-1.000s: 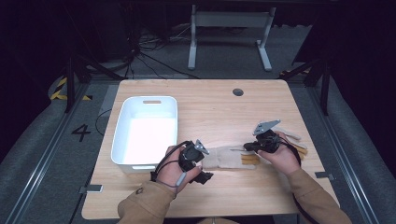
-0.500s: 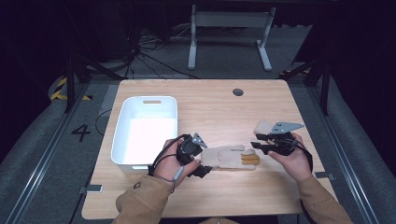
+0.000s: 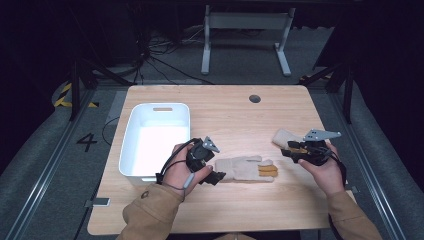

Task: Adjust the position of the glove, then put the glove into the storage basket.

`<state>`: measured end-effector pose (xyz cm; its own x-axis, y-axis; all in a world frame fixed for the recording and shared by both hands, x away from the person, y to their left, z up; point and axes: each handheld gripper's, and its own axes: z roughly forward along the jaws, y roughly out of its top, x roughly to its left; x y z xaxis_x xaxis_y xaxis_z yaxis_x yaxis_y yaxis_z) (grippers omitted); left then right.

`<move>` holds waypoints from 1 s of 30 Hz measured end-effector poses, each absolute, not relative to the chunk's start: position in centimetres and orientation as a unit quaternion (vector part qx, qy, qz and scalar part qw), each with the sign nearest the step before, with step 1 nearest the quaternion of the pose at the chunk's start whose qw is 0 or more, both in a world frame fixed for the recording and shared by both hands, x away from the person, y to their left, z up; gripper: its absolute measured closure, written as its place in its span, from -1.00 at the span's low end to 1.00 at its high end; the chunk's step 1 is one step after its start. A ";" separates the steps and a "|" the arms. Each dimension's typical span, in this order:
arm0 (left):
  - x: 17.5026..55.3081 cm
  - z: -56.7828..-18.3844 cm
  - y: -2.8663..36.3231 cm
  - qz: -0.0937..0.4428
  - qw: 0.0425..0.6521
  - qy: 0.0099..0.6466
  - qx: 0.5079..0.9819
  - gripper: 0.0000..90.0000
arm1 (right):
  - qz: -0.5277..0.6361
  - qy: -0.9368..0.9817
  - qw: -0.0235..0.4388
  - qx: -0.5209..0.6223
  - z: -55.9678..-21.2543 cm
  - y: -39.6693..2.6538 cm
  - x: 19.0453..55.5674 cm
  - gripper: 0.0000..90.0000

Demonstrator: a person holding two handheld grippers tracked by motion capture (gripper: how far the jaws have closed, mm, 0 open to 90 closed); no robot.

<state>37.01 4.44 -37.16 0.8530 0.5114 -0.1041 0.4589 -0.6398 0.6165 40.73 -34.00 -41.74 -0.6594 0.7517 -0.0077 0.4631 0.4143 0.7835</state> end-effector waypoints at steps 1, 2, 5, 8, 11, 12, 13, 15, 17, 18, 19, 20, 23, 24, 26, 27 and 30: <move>37.0 -37.1 4.5 0.041 0.330 0.269 0.904 -0.54 | 0.392 0.821 0.184 0.372 -41.8 -34.3 40.8 0.17; 37.0 -37.1 4.5 0.041 0.330 0.270 0.904 -0.54 | 0.388 0.821 0.188 0.375 -41.9 -34.5 40.8 0.17; 36.9 -37.2 4.6 0.041 0.328 0.270 0.904 -0.54 | 0.381 0.813 0.202 0.392 -42.1 -35.6 41.0 0.13; 36.9 -37.3 4.5 0.041 0.329 0.271 0.904 -0.54 | 0.377 0.808 0.206 0.403 -42.4 -36.6 41.4 0.08; 36.9 -37.4 4.7 0.039 0.326 0.272 0.905 -0.54 | 0.371 0.804 0.207 0.416 -42.9 -37.5 41.8 0.01; 36.9 -37.4 4.7 0.039 0.326 0.272 0.905 -0.54 | 0.371 0.804 0.207 0.416 -42.9 -37.5 41.8 0.01; 37.0 -37.4 4.7 0.038 0.325 0.273 0.905 -0.54 | 0.365 0.803 0.210 0.422 -43.2 -38.0 42.0 -0.03; 37.0 -37.4 4.7 0.038 0.326 0.273 0.904 -0.54 | 0.362 0.801 0.210 0.428 -43.6 -38.4 42.1 -0.07; 36.9 -37.4 4.7 0.038 0.326 0.273 0.904 -0.54 | 0.361 0.799 0.208 0.434 -44.0 -38.9 42.3 -0.11; 36.9 -37.5 4.7 0.037 0.324 0.274 0.905 -0.54 | 0.361 0.799 0.208 0.434 -44.0 -38.9 42.3 -0.11; 36.9 -37.6 4.6 0.038 0.324 0.275 0.904 -0.54 | 0.359 0.797 0.198 0.444 -44.4 -39.2 42.5 -0.16; 36.9 -37.6 4.6 0.038 0.324 0.275 0.904 -0.54 | 0.359 0.797 0.198 0.444 -44.4 -39.2 42.5 -0.16; 36.9 -37.6 4.6 0.037 0.324 0.274 0.905 -0.54 | 0.349 0.800 0.190 0.449 -45.2 -39.5 42.8 -0.19; 36.9 -37.6 4.6 0.036 0.323 0.274 0.905 -0.54 | 0.349 0.799 0.191 0.452 -45.6 -39.6 42.9 -0.20; 36.9 -37.7 4.6 0.036 0.323 0.274 0.905 -0.54 | 0.352 0.797 0.192 0.451 -45.7 -39.7 42.9 -0.19; 37.0 -37.8 4.6 0.035 0.322 0.274 0.906 -0.54 | 0.352 0.798 0.193 0.450 -45.7 -39.7 42.9 -0.16; 37.0 -37.8 4.5 0.033 0.321 0.274 0.906 -0.54 | 0.350 0.799 0.196 0.448 -45.7 -39.7 42.8 -0.08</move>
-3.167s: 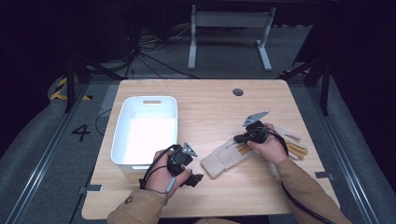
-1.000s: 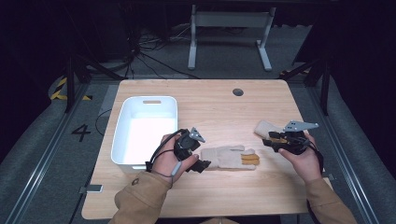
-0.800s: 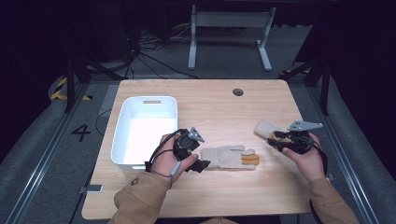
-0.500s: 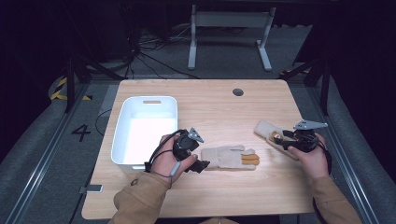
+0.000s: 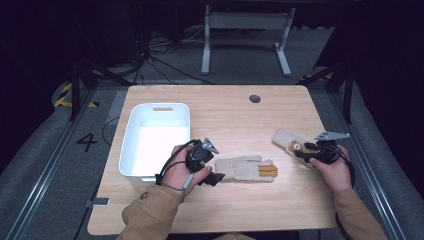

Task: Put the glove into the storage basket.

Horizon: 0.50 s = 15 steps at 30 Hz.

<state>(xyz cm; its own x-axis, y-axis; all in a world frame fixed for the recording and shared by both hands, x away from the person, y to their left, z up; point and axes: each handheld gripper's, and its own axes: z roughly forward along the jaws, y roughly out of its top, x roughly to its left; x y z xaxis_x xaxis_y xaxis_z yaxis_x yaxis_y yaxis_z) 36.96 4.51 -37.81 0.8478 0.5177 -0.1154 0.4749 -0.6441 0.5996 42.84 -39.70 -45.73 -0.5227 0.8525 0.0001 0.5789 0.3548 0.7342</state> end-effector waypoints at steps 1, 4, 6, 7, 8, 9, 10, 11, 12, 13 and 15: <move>37.0 -37.8 4.5 0.033 0.321 0.273 0.906 -0.54 | 0.349 0.801 0.195 0.446 -45.7 -39.7 42.8 -0.01; 36.9 -37.9 4.4 0.033 0.320 0.272 0.907 -0.54 | 0.346 0.804 0.187 0.447 -45.5 -39.5 42.5 0.29; 37.0 -37.9 4.4 0.031 0.318 0.271 0.908 -0.54 | 0.344 0.805 0.185 0.447 -45.5 -39.4 42.4 0.36; 36.9 -38.0 4.4 0.030 0.319 0.271 0.908 -0.54 | 0.342 0.805 0.182 0.449 -45.4 -39.4 42.4 0.41; 37.0 -38.0 4.3 0.030 0.318 0.271 0.908 -0.54 | 0.340 0.807 0.180 0.449 -45.3 -39.4 42.4 0.45; 37.0 -38.0 4.3 0.028 0.318 0.271 0.908 -0.54 | 0.336 0.810 0.177 0.447 -45.2 -39.3 42.3 0.52; 37.0 -38.0 4.3 0.028 0.318 0.271 0.908 -0.54 | 0.336 0.810 0.177 0.447 -45.2 -39.3 42.3 0.52; 37.0 -38.1 4.3 0.028 0.318 0.272 0.908 -0.54 | 0.332 0.811 0.177 0.447 -45.1 -39.2 42.3 0.56; 37.0 -38.1 4.3 0.028 0.318 0.272 0.908 -0.54 | 0.332 0.811 0.177 0.447 -45.1 -39.2 42.3 0.56; 37.0 -38.1 4.3 0.027 0.317 0.272 0.908 -0.54 | 0.332 0.812 0.177 0.447 -45.1 -39.2 42.3 0.58; 37.0 -38.1 4.3 0.026 0.318 0.272 0.908 -0.54 | 0.332 0.813 0.172 0.447 -45.0 -39.1 42.2 0.60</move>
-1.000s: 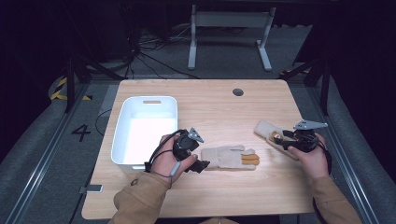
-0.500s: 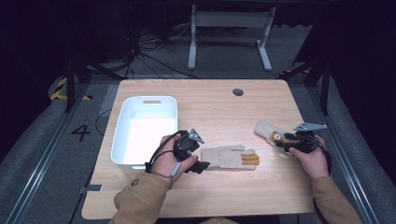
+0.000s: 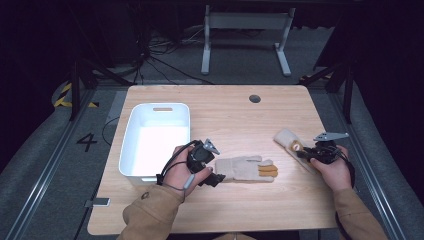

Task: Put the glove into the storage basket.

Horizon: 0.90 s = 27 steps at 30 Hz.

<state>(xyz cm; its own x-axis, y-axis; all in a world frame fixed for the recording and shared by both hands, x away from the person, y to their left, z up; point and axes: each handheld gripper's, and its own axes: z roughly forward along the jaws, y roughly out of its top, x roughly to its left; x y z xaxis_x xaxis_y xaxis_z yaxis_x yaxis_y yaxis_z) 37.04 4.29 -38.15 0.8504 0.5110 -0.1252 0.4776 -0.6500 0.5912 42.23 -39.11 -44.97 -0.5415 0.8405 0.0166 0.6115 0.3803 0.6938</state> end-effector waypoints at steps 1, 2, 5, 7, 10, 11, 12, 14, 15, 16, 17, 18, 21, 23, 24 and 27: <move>37.0 -38.1 4.3 0.026 0.317 0.272 0.908 -0.54 | 0.332 0.813 0.173 0.446 -44.9 -39.1 42.2 0.60; 37.0 -38.1 4.3 0.026 0.318 0.272 0.908 -0.54 | 0.334 0.813 0.173 0.445 -44.8 -39.0 42.2 0.60; 37.0 -38.1 4.2 0.026 0.317 0.271 0.908 -0.54 | 0.341 0.812 0.177 0.439 -44.3 -38.7 42.0 0.60; 37.0 -38.2 4.3 0.026 0.317 0.272 0.908 -0.54 | 0.347 0.812 0.181 0.433 -43.9 -38.4 41.9 0.60; 37.0 -38.1 4.3 0.027 0.316 0.273 0.908 -0.54 | 0.352 0.816 0.185 0.418 -42.9 -37.5 41.6 0.60; 37.0 -38.1 4.3 0.027 0.316 0.273 0.908 -0.54 | 0.352 0.816 0.185 0.418 -42.9 -37.5 41.6 0.60; 37.0 -38.1 4.3 0.027 0.317 0.272 0.908 -0.54 | 0.353 0.819 0.191 0.411 -42.6 -37.1 41.4 0.60; 37.0 -38.0 4.2 0.027 0.316 0.270 0.909 -0.54 | 0.359 0.820 0.192 0.402 -42.0 -36.6 41.2 0.60; 37.0 -38.0 4.2 0.027 0.316 0.270 0.909 -0.54 | 0.359 0.820 0.192 0.402 -42.0 -36.6 41.2 0.60; 36.9 -38.0 4.2 0.027 0.316 0.270 0.909 -0.54 | 0.363 0.820 0.192 0.400 -41.9 -36.5 41.1 0.60; 36.9 -38.0 4.2 0.027 0.317 0.270 0.909 -0.54 | 0.366 0.820 0.193 0.395 -41.5 -36.2 41.0 0.60; 36.9 -38.0 4.2 0.028 0.317 0.269 0.909 -0.54 | 0.371 0.823 0.191 0.386 -41.1 -35.8 40.7 0.60; 36.9 -38.0 4.2 0.029 0.318 0.270 0.908 -0.54 | 0.376 0.825 0.191 0.377 -40.6 -35.2 40.5 0.60; 36.9 -38.0 4.2 0.030 0.316 0.269 0.909 -0.55 | 0.381 0.828 0.187 0.366 -40.2 -34.6 40.3 0.60; 36.9 -38.0 4.1 0.029 0.317 0.269 0.909 -0.55 | 0.383 0.832 0.188 0.356 -39.8 -34.0 40.0 0.60; 36.9 -38.1 4.1 0.033 0.319 0.265 0.909 -0.56 | 0.390 0.835 0.180 0.345 -39.5 -33.3 39.7 0.60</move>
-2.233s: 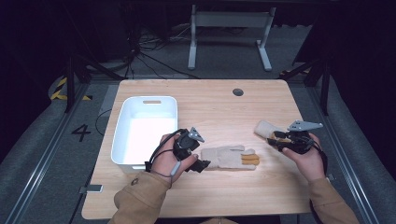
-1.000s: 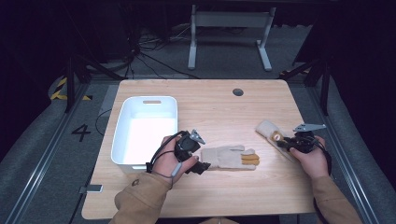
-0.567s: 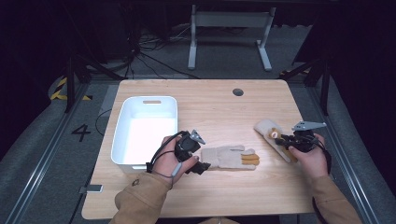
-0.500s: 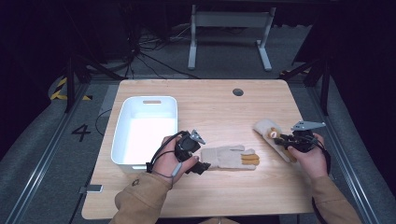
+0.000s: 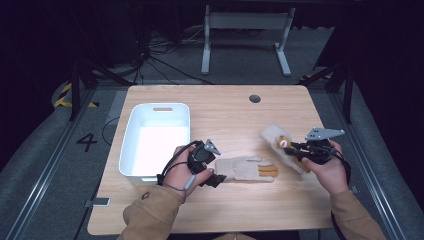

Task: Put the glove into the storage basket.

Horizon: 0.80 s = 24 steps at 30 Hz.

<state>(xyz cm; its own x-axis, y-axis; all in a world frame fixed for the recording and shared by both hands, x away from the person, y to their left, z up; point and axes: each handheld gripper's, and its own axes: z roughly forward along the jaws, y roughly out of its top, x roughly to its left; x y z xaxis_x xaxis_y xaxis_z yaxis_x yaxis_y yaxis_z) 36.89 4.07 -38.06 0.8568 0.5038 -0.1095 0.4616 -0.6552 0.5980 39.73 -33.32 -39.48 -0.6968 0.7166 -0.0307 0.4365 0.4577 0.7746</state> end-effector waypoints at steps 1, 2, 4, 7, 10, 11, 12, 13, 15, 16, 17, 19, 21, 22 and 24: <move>36.9 -38.1 4.0 0.035 0.321 0.263 0.909 -0.57 | 0.395 0.838 0.175 0.333 -39.2 -32.6 39.5 0.60; 36.9 -38.1 4.0 0.035 0.321 0.263 0.909 -0.57 | 0.395 0.838 0.175 0.333 -39.2 -32.6 39.5 0.60; 36.9 -38.2 3.9 0.043 0.322 0.269 0.907 -0.56 | 0.397 0.842 0.169 0.324 -39.0 -32.1 39.3 0.60; 37.0 -38.2 3.8 0.064 0.319 0.275 0.905 -0.52 | 0.407 0.848 0.155 0.302 -38.7 -30.7 38.8 0.60; 36.9 -38.2 3.7 0.069 0.320 0.275 0.904 -0.48 | 0.409 0.852 0.148 0.292 -38.7 -30.1 38.6 0.60; 37.0 -38.2 3.7 0.069 0.320 0.273 0.904 -0.45 | 0.410 0.856 0.144 0.280 -38.7 -29.4 38.4 0.60; 37.0 -38.2 3.7 0.069 0.320 0.273 0.904 -0.38 | 0.410 0.856 0.144 0.280 -38.7 -29.4 38.4 0.60; 37.0 -38.2 3.7 0.071 0.323 0.272 0.904 -0.34 | 0.410 0.860 0.140 0.271 -38.7 -28.8 38.2 0.60; 37.0 -38.2 3.7 0.069 0.324 0.272 0.903 -0.32 | 0.409 0.861 0.140 0.267 -38.8 -28.5 38.1 0.60; 37.0 -38.3 3.7 0.066 0.326 0.272 0.903 -0.29 | 0.409 0.862 0.138 0.265 -38.8 -28.3 38.0 0.60; 37.0 -38.4 3.7 0.063 0.327 0.272 0.903 -0.27 | 0.408 0.866 0.132 0.256 -38.9 -27.7 37.9 0.60; 37.1 -38.5 3.8 0.056 0.330 0.278 0.900 -0.27 | 0.410 0.868 0.127 0.249 -39.1 -27.3 37.8 0.60; 37.2 -38.6 3.8 0.057 0.331 0.279 0.900 -0.27 | 0.412 0.869 0.122 0.245 -39.2 -27.0 37.7 0.60; 37.2 -38.6 3.8 0.058 0.331 0.279 0.899 -0.26 | 0.412 0.870 0.119 0.242 -39.3 -26.8 37.7 0.60; 37.3 -38.7 3.8 0.060 0.332 0.281 0.898 -0.24 | 0.414 0.873 0.110 0.235 -39.5 -26.4 37.6 0.59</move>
